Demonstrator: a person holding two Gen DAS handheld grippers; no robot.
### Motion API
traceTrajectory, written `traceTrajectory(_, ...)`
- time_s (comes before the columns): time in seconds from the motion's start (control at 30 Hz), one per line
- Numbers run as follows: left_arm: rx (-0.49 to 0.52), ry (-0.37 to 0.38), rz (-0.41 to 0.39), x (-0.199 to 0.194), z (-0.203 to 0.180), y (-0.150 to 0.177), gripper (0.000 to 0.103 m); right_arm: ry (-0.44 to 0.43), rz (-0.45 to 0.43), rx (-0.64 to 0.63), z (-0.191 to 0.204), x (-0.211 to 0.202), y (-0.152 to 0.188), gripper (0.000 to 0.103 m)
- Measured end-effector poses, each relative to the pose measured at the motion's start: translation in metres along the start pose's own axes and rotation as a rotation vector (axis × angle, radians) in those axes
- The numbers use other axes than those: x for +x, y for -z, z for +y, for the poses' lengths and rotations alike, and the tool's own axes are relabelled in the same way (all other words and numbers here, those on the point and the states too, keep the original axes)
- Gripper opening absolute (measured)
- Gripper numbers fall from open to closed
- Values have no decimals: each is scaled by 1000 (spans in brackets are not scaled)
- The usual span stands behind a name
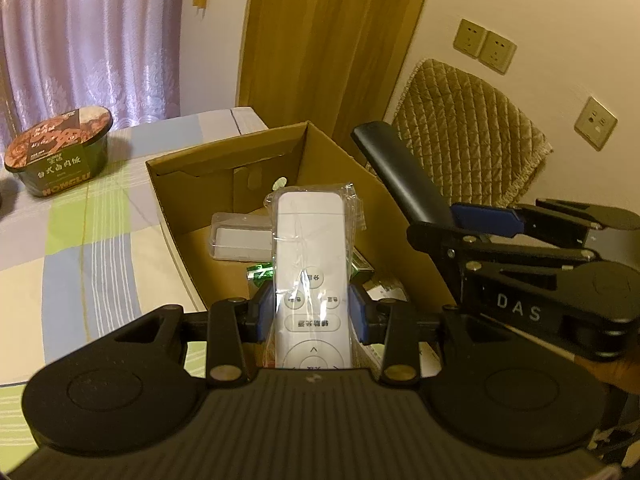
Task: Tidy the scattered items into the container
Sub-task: 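Lower both remotes into the box and open both tools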
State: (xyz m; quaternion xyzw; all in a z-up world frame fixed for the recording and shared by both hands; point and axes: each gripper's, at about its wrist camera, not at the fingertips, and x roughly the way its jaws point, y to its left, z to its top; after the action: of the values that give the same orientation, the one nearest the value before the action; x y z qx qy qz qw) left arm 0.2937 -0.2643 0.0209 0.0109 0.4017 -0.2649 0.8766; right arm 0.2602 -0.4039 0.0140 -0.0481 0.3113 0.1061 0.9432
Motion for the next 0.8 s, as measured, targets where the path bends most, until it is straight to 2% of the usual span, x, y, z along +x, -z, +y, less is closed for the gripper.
traceTrajectory(0.23,-49,-6,5,14,11,-4,33,-3,6,-7,0,11,-1,40)
traceTrajectory(0.8,-64,-12,-2,30,24,-10,33,-11,26,-24,3,33,-4,40)
